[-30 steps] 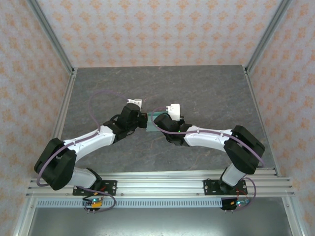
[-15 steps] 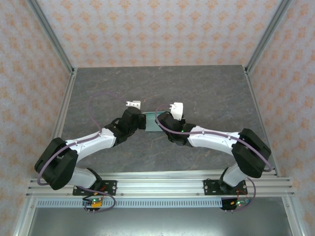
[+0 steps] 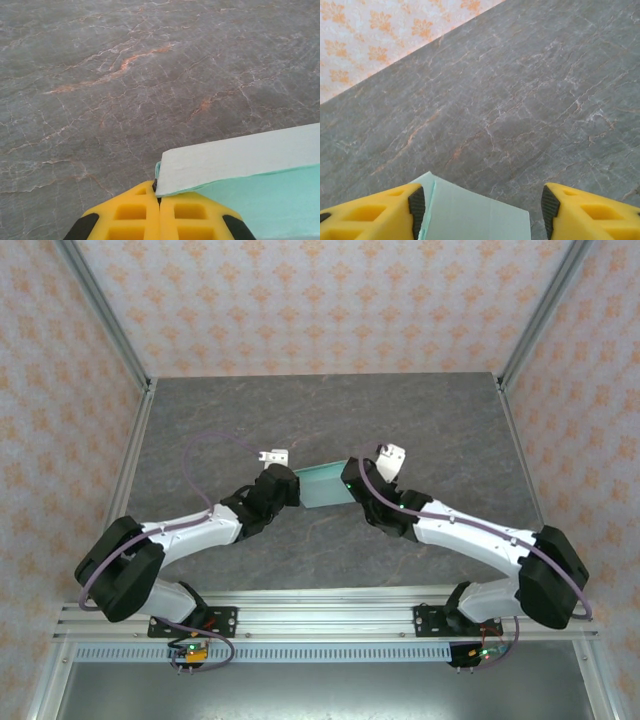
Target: Fold the paper box
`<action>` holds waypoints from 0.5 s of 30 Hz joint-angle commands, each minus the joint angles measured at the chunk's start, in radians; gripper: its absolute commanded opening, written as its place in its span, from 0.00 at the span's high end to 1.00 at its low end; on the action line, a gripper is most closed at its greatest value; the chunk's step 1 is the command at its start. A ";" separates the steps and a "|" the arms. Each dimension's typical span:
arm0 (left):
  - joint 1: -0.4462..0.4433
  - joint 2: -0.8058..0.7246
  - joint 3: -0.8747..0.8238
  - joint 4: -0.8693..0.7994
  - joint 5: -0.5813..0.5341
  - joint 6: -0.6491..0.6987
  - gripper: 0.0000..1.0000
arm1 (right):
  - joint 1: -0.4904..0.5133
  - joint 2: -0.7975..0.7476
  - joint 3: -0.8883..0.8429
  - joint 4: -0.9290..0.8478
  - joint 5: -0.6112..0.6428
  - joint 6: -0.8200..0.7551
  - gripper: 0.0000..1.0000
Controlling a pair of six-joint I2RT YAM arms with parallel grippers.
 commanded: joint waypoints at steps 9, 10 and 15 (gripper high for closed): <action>-0.058 0.069 0.015 -0.247 -0.173 -0.028 0.99 | -0.093 -0.108 0.030 -0.158 -0.268 0.670 0.05; -0.062 0.071 0.016 -0.242 -0.174 -0.029 0.99 | -0.095 -0.101 0.048 -0.162 -0.282 0.720 0.02; -0.072 0.088 0.033 -0.243 -0.182 -0.027 0.99 | -0.133 -0.027 0.111 -0.074 -0.417 0.819 0.01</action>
